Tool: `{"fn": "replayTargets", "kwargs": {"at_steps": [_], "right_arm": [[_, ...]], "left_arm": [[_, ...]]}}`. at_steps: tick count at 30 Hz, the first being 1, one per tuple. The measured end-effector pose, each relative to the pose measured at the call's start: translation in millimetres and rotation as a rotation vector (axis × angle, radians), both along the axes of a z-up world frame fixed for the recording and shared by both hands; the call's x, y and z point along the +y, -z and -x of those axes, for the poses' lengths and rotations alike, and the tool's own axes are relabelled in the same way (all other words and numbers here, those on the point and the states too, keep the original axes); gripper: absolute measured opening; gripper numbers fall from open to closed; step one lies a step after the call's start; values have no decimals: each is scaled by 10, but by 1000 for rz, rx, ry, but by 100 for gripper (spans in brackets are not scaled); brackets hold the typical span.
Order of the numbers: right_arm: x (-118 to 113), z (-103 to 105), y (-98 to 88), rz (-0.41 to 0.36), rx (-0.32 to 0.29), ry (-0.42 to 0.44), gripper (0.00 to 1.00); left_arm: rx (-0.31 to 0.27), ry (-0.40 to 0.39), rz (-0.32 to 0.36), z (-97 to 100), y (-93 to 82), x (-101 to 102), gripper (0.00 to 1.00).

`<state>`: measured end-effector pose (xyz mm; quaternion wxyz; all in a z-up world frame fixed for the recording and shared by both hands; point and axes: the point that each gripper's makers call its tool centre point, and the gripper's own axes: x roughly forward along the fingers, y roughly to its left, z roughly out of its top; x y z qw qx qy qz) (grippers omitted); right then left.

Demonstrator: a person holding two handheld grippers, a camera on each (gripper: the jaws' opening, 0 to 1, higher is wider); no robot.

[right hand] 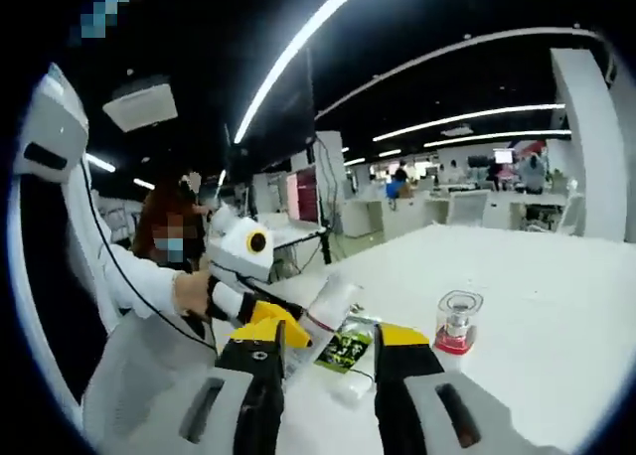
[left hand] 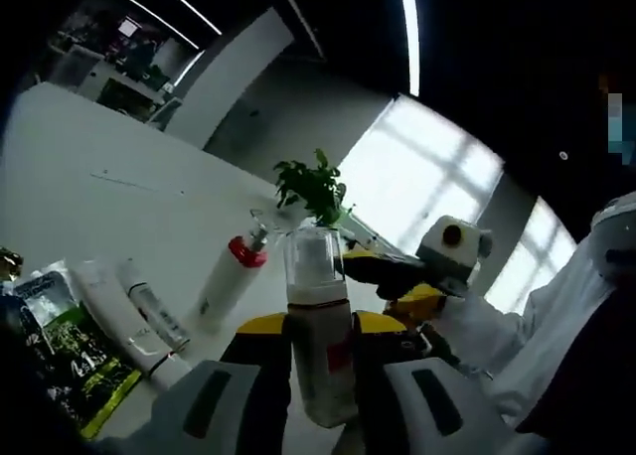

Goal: Arrange the skincare products in the storage area until every visible bottle or jar stands upright without overlapping.

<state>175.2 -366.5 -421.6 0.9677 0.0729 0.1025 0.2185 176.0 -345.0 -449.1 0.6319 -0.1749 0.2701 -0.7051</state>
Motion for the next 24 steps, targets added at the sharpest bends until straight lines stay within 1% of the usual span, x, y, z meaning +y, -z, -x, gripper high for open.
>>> {"fn": "replayTargets", "kwargs": {"at_steps": [1, 2, 3, 5, 6, 7, 8, 9, 10, 11, 12, 13, 15, 16, 19, 21, 22, 24], "right_arm": [[-71, -34, 18, 2, 2, 15, 14], [-82, -46, 33, 1, 10, 9, 15], [-27, -34, 58, -25, 35, 3, 15], [-9, -40, 63, -65, 43, 6, 14], [3, -44, 58, -92, 44, 5, 14], [35, -28, 61, -142, 64, -4, 14], [56, -28, 42, -177, 64, -13, 14], [60, -35, 39, -226, 77, -8, 15], [89, -30, 32, -255, 83, -20, 17], [102, -37, 32, -285, 90, -13, 19], [112, -40, 37, -295, 96, -13, 24], [120, -42, 45, -281, 93, -18, 26], [147, -50, 69, -285, 111, -17, 27], [154, -49, 64, -285, 107, -18, 27], [162, -71, 32, -301, 101, -12, 26], [169, -79, 7, -310, 97, -13, 25], [183, -85, -27, -338, 93, -13, 25], [205, -80, -46, -333, 88, -21, 26]], "left_arm": [[-2, 2, 3, 11, -8, -10, 17], [-9, 4, 4, 43, -19, -19, 17], [-20, 7, 3, 62, -23, -31, 17], [-36, 7, 0, 72, -25, -28, 17], [-59, 8, -1, 76, -29, -23, 17], [-72, 13, -5, 92, -29, -23, 17], [-91, 13, -9, 94, -25, -20, 17], [-128, 14, -13, 99, -20, -23, 17], [-149, 12, -16, 98, -17, -20, 17], [-162, 5, -21, 95, -14, -26, 17], [-180, 7, -24, 80, -8, -26, 17], [-199, 7, -18, 82, -20, -32, 17], [-216, 24, -8, 124, -53, -49, 17], [-222, 31, -4, 127, -59, -49, 17], [-277, 54, -7, 180, -57, -71, 17], [-294, 65, -8, 231, -55, -85, 17], [-302, 77, -4, 257, -57, -86, 17], [-326, 99, 10, 316, -68, -88, 17]]}}
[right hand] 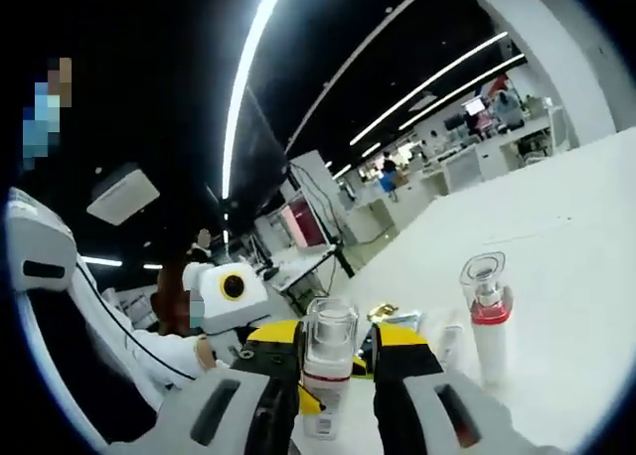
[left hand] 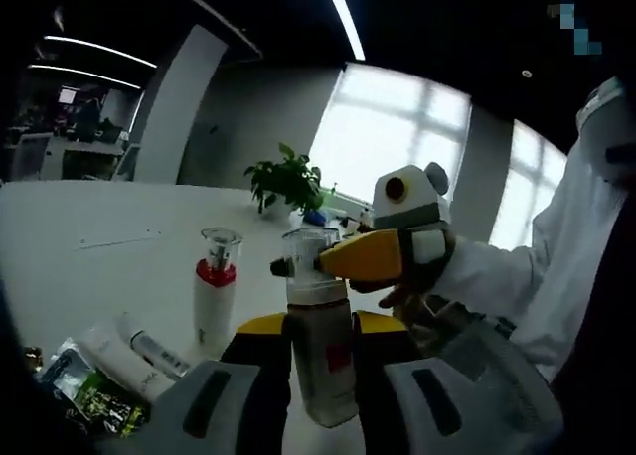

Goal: Arrange the skincare products in the storage area until every visible bottle or jar stands upright without overlapping.

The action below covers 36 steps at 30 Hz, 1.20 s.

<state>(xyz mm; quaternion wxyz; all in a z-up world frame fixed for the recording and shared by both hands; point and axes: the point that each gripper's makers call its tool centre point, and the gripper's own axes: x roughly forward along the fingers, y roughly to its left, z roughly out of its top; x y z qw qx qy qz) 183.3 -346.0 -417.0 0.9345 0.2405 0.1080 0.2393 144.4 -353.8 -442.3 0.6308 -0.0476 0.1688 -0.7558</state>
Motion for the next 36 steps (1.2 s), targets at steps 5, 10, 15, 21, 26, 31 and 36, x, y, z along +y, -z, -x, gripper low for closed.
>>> {"fn": "replayTargets", "kwargs": {"at_steps": [5, 10, 15, 21, 26, 31, 36], "right_arm": [[63, 29, -32, 8, -13, -23, 21], [29, 29, 10, 58, -20, -31, 13], [45, 47, 13, 145, -46, -42, 11], [50, 86, 29, 176, -55, -80, 10], [106, 152, 38, 251, -101, -162, 10], [160, 226, 57, 292, -129, -251, 10], [223, 305, 86, 312, -139, -344, 10]], "left_arm": [[-16, 12, 7, -23, 9, 7, 17], [-39, 29, 4, -53, 44, 17, 18], [-75, 32, -5, -29, 71, -10, 18], [-119, 58, 0, 20, 71, -9, 19], [-111, 94, -4, 86, 68, 3, 18], [-107, 139, -11, 149, 85, 16, 18], [-100, 204, -16, 234, 121, 19, 18]]}}
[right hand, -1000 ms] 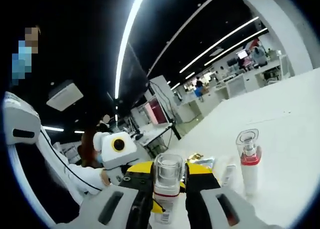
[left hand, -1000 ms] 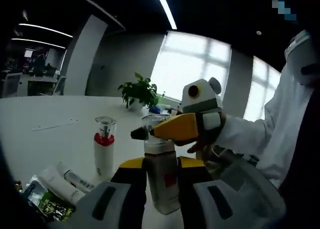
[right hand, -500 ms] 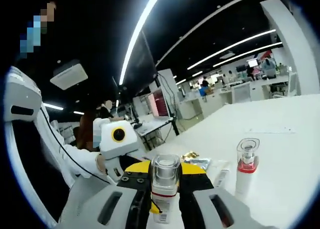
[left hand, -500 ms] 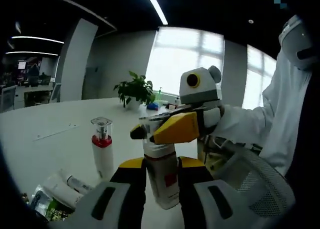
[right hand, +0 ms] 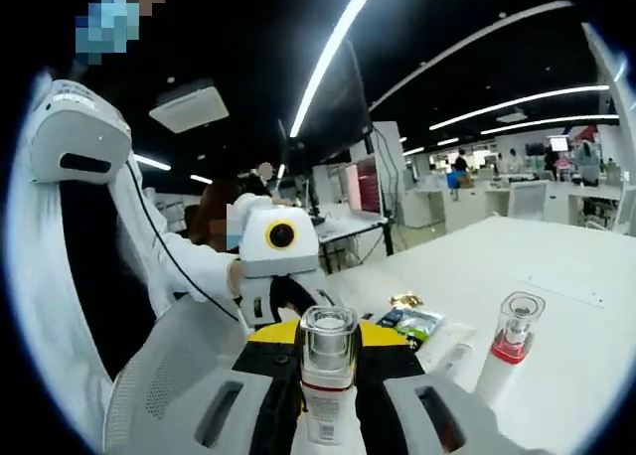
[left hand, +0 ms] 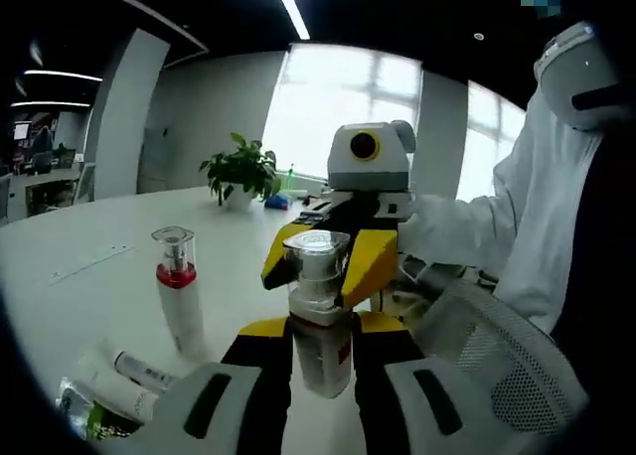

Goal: Arrange the skincare products in the storage area until every visible bottle or jar stands upright without overlapping.

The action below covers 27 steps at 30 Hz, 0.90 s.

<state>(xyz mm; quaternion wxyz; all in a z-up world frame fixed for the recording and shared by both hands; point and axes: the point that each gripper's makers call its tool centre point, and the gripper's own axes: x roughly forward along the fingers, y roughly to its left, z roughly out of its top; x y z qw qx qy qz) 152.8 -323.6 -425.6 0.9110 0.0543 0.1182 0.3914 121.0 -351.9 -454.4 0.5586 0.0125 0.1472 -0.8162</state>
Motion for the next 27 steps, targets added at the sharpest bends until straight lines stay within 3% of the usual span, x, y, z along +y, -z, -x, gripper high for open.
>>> {"fn": "replayTargets", "kwargs": {"at_steps": [4, 9, 11, 18, 24, 27], "right_arm": [[7, 20, 16, 25, -12, -40, 10], [43, 107, -22, 1, -38, -119, 10], [91, 158, -47, 4, -76, -166, 10], [42, 139, 39, 26, -65, -145, 10], [-34, 52, 136, 52, -51, -88, 11], [-64, 6, 213, 87, -45, -55, 11]], "left_arm": [[-10, 21, 3, 10, 18, -2, 20], [10, 74, 11, 54, -2, 8, 24], [10, 85, 13, 72, 2, 10, 28], [-51, 91, 18, 178, 48, -52, 21], [-80, 66, -3, 109, 123, -127, 19], [-137, 41, -37, 59, 217, -181, 19]]}}
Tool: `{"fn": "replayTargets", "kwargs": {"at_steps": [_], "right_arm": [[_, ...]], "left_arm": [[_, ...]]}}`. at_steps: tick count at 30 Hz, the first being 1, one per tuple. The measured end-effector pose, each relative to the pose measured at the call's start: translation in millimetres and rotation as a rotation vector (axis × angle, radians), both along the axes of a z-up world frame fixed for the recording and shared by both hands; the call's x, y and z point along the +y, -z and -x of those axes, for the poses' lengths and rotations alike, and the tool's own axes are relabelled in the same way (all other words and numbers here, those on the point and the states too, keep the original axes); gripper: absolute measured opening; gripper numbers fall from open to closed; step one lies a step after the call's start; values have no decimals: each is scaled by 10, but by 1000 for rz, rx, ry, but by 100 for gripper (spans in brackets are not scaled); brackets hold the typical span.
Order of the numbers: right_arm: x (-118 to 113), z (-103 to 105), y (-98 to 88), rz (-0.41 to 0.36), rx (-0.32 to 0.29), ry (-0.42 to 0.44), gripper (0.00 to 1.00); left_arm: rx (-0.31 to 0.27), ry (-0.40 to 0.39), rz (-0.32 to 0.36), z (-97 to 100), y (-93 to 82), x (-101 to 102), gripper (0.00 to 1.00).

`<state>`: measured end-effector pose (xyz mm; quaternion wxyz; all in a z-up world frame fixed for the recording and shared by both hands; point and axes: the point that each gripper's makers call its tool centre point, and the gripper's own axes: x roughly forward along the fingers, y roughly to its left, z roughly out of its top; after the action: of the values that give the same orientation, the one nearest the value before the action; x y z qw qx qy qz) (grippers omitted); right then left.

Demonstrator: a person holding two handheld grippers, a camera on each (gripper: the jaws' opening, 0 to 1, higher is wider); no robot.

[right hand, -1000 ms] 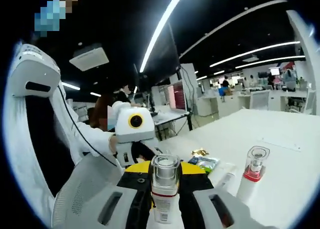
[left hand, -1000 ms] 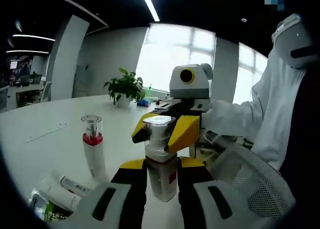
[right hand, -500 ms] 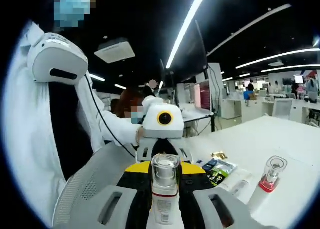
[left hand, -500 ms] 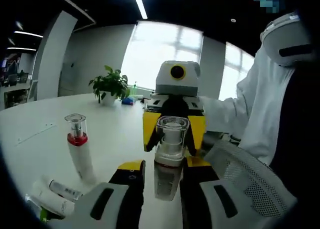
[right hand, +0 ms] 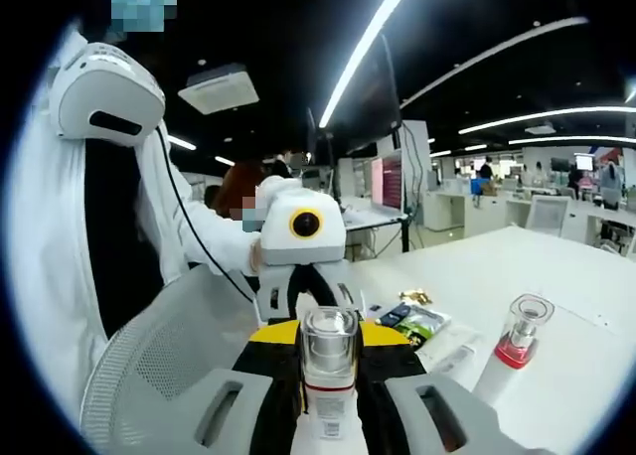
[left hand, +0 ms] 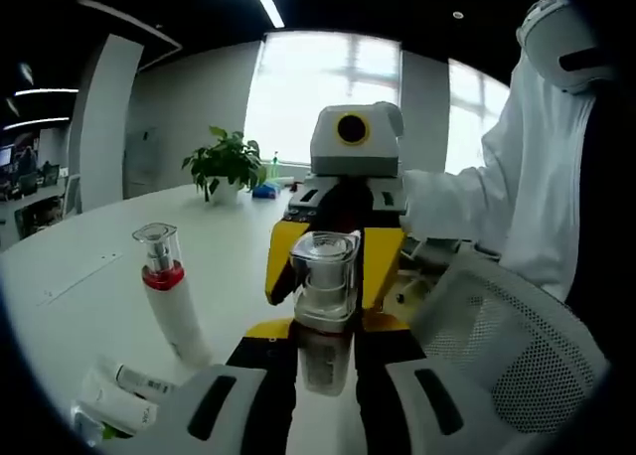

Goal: Arrange the skincare products in the storage area until every visible bottle or jar stands upright without overlapping.

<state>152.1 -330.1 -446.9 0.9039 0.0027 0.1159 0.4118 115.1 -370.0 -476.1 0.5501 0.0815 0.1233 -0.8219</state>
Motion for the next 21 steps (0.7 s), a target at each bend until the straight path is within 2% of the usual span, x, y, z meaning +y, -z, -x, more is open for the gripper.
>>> {"fn": "replayTargets", "kwargs": {"at_steps": [5, 7, 10, 14, 17, 18, 20, 21], "right_arm": [[-112, -92, -5, 0, -12, 90, 12], [-164, -113, 57, 64, -18, 125, 12], [-210, -143, 136, 85, 0, 183, 13], [-370, -221, 168, 48, 4, 362, 14], [-452, -250, 201, 96, -13, 472, 14], [-468, -261, 223, 97, 5, 512, 14], [-499, -272, 221, 108, -1, 557, 14], [-522, -270, 237, 88, 22, 592, 14]], "left_arm": [[-27, -43, 24, -83, -8, -73, 19], [-55, -58, 27, -116, 35, -109, 19], [-85, -81, 23, -160, 115, -165, 19], [-42, -146, 13, -259, 143, -229, 18], [-57, -177, 12, -348, 192, -267, 18], [-56, -192, 8, -379, 211, -288, 18], [-46, -201, 16, -388, 206, -301, 18], [-45, -206, 21, -411, 216, -314, 18]]}}
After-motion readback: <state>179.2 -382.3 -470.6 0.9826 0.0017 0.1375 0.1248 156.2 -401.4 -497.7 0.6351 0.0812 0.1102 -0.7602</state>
